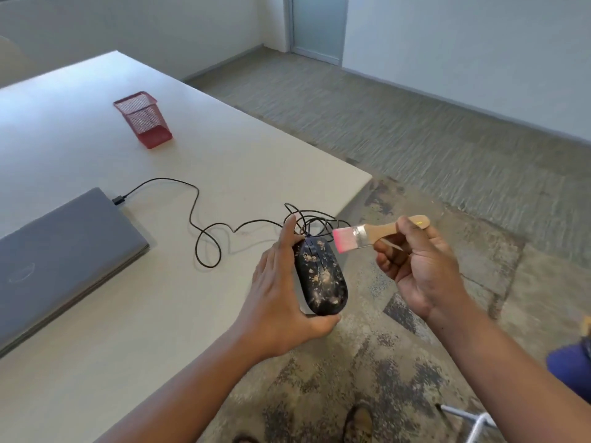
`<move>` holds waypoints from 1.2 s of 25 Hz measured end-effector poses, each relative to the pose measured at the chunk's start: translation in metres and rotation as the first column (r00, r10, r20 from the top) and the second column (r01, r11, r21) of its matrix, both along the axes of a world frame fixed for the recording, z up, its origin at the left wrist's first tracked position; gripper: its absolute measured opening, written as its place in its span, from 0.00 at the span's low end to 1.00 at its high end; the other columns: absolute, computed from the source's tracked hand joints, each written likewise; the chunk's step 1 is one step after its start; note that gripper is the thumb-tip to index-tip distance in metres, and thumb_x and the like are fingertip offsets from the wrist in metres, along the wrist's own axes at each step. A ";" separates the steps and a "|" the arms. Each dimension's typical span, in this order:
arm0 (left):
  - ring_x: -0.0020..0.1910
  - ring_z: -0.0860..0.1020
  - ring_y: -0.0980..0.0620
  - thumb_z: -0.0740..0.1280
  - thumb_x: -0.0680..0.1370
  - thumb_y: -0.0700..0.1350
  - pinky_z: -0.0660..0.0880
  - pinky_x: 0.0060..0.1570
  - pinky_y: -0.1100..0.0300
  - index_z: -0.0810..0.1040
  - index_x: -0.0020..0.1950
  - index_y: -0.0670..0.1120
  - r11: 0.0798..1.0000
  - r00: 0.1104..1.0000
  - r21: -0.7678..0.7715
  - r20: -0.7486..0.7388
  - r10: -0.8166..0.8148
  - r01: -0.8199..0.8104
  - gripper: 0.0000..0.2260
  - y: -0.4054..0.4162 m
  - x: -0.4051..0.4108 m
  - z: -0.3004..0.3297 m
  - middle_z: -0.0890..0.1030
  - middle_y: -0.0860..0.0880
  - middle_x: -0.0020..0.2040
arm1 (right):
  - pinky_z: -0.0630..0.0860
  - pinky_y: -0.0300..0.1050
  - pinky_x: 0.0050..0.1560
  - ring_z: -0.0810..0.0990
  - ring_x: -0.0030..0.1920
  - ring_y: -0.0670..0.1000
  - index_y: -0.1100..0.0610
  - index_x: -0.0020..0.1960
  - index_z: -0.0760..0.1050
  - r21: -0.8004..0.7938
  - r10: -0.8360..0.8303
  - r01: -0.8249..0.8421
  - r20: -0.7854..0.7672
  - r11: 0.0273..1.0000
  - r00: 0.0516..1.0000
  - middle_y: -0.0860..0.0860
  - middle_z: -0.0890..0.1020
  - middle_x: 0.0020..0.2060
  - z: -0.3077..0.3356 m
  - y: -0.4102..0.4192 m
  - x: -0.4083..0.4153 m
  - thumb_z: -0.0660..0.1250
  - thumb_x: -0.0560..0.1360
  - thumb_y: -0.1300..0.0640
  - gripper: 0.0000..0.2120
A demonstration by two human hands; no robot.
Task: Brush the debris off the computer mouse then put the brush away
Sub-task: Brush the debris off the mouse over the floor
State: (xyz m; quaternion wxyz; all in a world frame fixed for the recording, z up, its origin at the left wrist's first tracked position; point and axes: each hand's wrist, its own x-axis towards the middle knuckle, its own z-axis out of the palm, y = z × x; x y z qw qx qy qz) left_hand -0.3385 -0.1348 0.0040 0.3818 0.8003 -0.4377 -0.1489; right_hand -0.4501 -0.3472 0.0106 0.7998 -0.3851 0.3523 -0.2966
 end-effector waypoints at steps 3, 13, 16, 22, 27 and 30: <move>0.73 0.62 0.62 0.79 0.65 0.64 0.60 0.77 0.54 0.29 0.83 0.66 1.000 0.999 -0.012 0.044 -0.025 0.025 0.66 -0.003 -0.016 -0.012 0.64 0.58 0.76 | 0.82 0.43 0.31 0.87 0.35 0.52 0.55 0.52 0.78 0.017 0.017 -0.017 0.000 1.000 1.000 0.55 0.86 0.38 -0.005 -0.004 -0.014 0.72 0.79 0.57 0.04; 0.81 0.66 0.44 0.76 0.69 0.65 0.65 0.78 0.33 0.27 0.84 0.60 0.998 0.981 -0.014 0.187 -0.053 0.056 0.64 -0.019 -0.037 -0.039 0.67 0.45 0.82 | 0.82 0.41 0.36 0.86 0.37 0.50 0.52 0.45 0.86 -0.061 0.057 -0.059 -0.047 0.996 0.997 0.55 0.87 0.41 -0.014 -0.019 -0.042 0.79 0.68 0.56 0.07; 0.81 0.67 0.40 0.74 0.70 0.66 0.65 0.78 0.32 0.27 0.84 0.59 0.998 0.971 -0.004 0.229 -0.062 0.065 0.63 -0.018 -0.036 -0.040 0.68 0.41 0.82 | 0.82 0.41 0.39 0.86 0.38 0.50 0.49 0.44 0.87 -0.138 0.094 -0.099 -0.043 0.985 0.995 0.53 0.87 0.41 -0.015 -0.013 -0.041 0.79 0.71 0.58 0.05; 0.80 0.65 0.43 0.74 0.69 0.65 0.60 0.77 0.46 0.26 0.84 0.59 0.993 0.970 0.014 0.216 -0.115 0.115 0.63 -0.019 -0.040 -0.044 0.69 0.39 0.81 | 0.82 0.41 0.41 0.86 0.39 0.51 0.51 0.47 0.87 -0.148 0.099 -0.107 -0.063 0.983 0.993 0.54 0.87 0.42 -0.024 -0.009 -0.046 0.76 0.74 0.60 0.05; 0.79 0.65 0.45 0.73 0.68 0.66 0.59 0.77 0.47 0.26 0.84 0.59 0.991 0.974 0.028 0.181 -0.132 0.129 0.63 -0.018 -0.040 -0.045 0.69 0.40 0.80 | 0.82 0.39 0.38 0.85 0.37 0.49 0.50 0.44 0.87 -0.145 0.057 -0.074 -0.123 0.987 0.991 0.53 0.87 0.40 -0.026 -0.011 -0.049 0.74 0.77 0.63 0.09; 0.80 0.67 0.40 0.74 0.67 0.66 0.59 0.79 0.44 0.26 0.84 0.60 0.990 0.977 0.045 0.161 -0.138 0.132 0.64 -0.017 -0.038 -0.047 0.68 0.41 0.81 | 0.81 0.39 0.37 0.85 0.36 0.48 0.49 0.43 0.87 -0.145 0.029 -0.045 -0.113 0.988 0.993 0.52 0.87 0.38 -0.026 -0.015 -0.050 0.73 0.77 0.64 0.11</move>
